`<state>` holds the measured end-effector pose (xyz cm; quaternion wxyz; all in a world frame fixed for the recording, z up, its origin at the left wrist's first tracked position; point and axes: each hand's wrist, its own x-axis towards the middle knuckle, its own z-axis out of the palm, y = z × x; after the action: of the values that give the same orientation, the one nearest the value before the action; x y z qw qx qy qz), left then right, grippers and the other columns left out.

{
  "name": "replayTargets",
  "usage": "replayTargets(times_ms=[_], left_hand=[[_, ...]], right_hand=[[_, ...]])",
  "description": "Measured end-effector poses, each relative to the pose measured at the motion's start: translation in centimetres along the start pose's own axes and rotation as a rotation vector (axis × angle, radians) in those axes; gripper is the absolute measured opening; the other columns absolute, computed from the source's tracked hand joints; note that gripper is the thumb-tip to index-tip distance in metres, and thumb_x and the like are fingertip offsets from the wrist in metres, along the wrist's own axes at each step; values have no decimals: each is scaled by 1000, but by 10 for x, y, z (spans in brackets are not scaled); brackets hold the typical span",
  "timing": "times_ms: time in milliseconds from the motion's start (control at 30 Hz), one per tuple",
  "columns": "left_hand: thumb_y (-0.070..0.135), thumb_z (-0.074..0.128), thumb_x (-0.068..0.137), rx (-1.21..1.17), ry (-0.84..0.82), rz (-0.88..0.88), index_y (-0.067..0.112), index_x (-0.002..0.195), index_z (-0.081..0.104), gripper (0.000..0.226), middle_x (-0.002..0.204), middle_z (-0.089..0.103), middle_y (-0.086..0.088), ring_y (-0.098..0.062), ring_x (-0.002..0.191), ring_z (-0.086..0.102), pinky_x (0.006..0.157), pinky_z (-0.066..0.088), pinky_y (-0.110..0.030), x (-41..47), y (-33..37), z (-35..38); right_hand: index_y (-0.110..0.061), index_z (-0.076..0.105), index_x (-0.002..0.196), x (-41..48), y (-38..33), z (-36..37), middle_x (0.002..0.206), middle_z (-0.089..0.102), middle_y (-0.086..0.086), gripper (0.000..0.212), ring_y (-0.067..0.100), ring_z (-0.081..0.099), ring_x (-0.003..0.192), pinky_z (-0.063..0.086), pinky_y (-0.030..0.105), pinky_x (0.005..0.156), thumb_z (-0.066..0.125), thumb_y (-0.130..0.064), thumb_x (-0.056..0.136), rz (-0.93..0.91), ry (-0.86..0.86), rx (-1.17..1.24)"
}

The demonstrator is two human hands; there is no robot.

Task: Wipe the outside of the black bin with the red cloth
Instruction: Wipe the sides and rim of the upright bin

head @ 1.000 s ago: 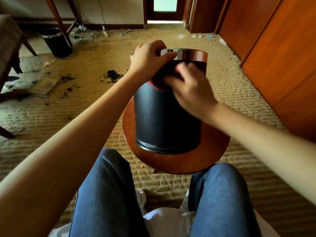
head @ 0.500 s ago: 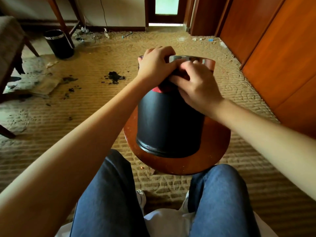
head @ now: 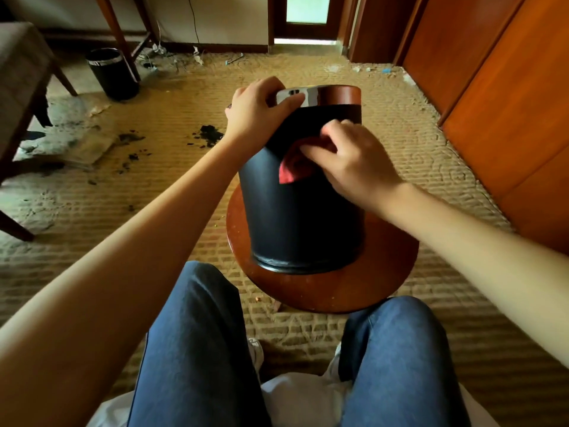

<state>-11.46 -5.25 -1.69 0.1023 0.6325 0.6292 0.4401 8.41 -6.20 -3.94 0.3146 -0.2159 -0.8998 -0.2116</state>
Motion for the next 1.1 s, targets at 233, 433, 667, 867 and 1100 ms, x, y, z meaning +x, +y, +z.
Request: replayTargets(times_ms=[233,433,667,867,1100], left_hand=[[60,56,78,-28,-8,47,25,80,54,35,69,47,16,-29,90,54,75,38,-38,1,6,7],[58,57,80,-32,7,41,23,86,62,36,71,52,16,-13,84,52,88,44,-48,-6,3,6],[58,59,81,-54,-11,71,16,85,61,42,71,53,12,-10,75,51,83,45,-46,-8,-1,1],[61,49,78,24,-24,153,20,78,49,41,65,41,16,-9,72,40,70,30,-31,-14,5,-3],[54,63,83,-132,-25,24,25,66,37,43,64,36,9,-5,59,32,60,26,-30,-4,-13,-15]], right_hand=[[-14,66,72,-39,-107,44,83,58,7,12,26,49,74,37,37,64,57,-10,78,-258,-215,-12],[-12,69,91,-98,-89,31,92,61,11,23,24,46,79,38,35,71,46,-9,91,-314,-300,196],[-13,53,113,-103,-9,8,104,47,13,23,24,48,76,47,37,64,45,-7,92,-452,-310,284],[-12,51,112,10,45,0,100,49,21,23,30,48,90,42,35,77,46,-3,92,90,137,192],[-14,48,112,-101,-29,29,97,44,10,23,26,48,72,44,35,56,47,-7,90,-110,-96,244]])
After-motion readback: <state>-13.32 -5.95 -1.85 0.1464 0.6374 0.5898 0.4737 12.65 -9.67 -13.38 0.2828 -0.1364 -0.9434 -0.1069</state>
